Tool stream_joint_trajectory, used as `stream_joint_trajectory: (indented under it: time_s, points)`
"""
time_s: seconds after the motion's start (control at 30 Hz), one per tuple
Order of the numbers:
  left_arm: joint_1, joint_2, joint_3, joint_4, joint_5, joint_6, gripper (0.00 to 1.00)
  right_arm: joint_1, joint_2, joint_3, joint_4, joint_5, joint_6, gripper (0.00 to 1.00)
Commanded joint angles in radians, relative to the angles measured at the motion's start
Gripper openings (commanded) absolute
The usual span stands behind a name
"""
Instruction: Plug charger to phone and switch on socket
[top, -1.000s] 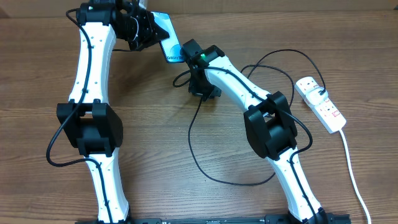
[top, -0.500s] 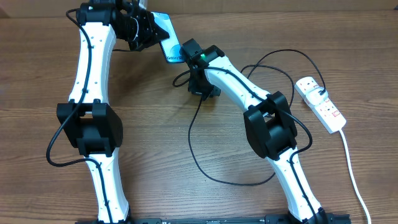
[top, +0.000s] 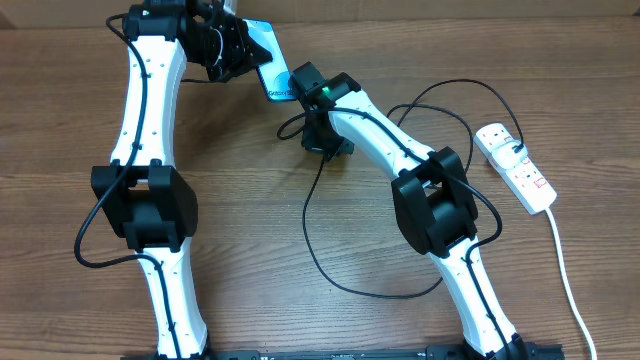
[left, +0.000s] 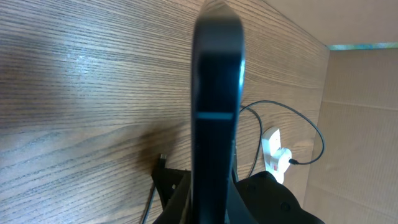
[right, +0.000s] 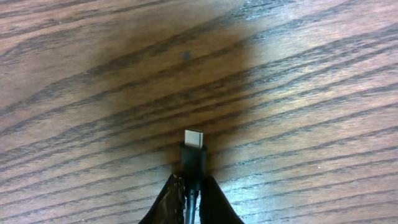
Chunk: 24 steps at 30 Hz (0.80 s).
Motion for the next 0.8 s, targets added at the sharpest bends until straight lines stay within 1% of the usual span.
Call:
stream_joint_trajectory:
  time_s: [0.0,0.03,0.1,0.13,0.17,0.27,0.37,0.53,0.57,0.67,0.7,0.73,0.77]
  points:
    - [0.006,-0.032,0.024,0.002,0.024,-0.002,0.04,-0.001,0.046,0.005,-0.003,-0.005,-0.002,0.06]
    - [0.006,-0.032,0.024,0.002,0.024,-0.002,0.04,-0.001,0.046,0.006,-0.002,-0.016,-0.017,0.04]
    - [0.006,-0.032,0.024,0.006,0.036,0.013,0.04,-0.001,0.045,0.01,0.005,-0.038,-0.057,0.04]
    - [0.006,-0.032,0.024,0.013,0.064,0.038,0.04,-0.002,0.043,0.015,0.003,-0.04,-0.068,0.04]
    - [0.006,-0.032,0.024,0.021,0.098,0.063,0.04,-0.002,0.041,0.02,0.001,-0.04,-0.078,0.04]
    - [0.006,-0.032,0.024,0.077,0.27,0.151,0.04,-0.007,0.017,0.046,-0.021,-0.039,-0.088,0.04]
    - [0.006,-0.032,0.024,0.147,0.377,0.162,0.04,-0.01,-0.027,0.073,-0.048,-0.048,-0.116,0.04]
    - [0.006,-0.032,0.024,0.242,0.505,0.162,0.04,-0.009,-0.151,0.108,-0.089,-0.107,-0.225,0.04]
    - [0.006,-0.032,0.024,0.274,0.552,0.163,0.04,-0.009,-0.209,0.111,-0.097,-0.15,-0.274,0.04]
    - [0.006,-0.032,0.024,0.332,0.65,0.165,0.04,-0.009,-0.303,0.111,-0.097,-0.254,-0.378,0.04]
    - [0.006,-0.032,0.024,0.356,0.697,0.171,0.04,-0.009,-0.335,0.111,-0.096,-0.294,-0.412,0.04]
    - [0.006,-0.032,0.024,0.397,0.778,0.178,0.04,-0.009,-0.377,0.111,-0.097,-0.331,-0.444,0.04]
    - [0.006,-0.032,0.024,0.436,0.841,0.178,0.04,-0.009,-0.428,0.111,-0.104,-0.333,-0.452,0.04]
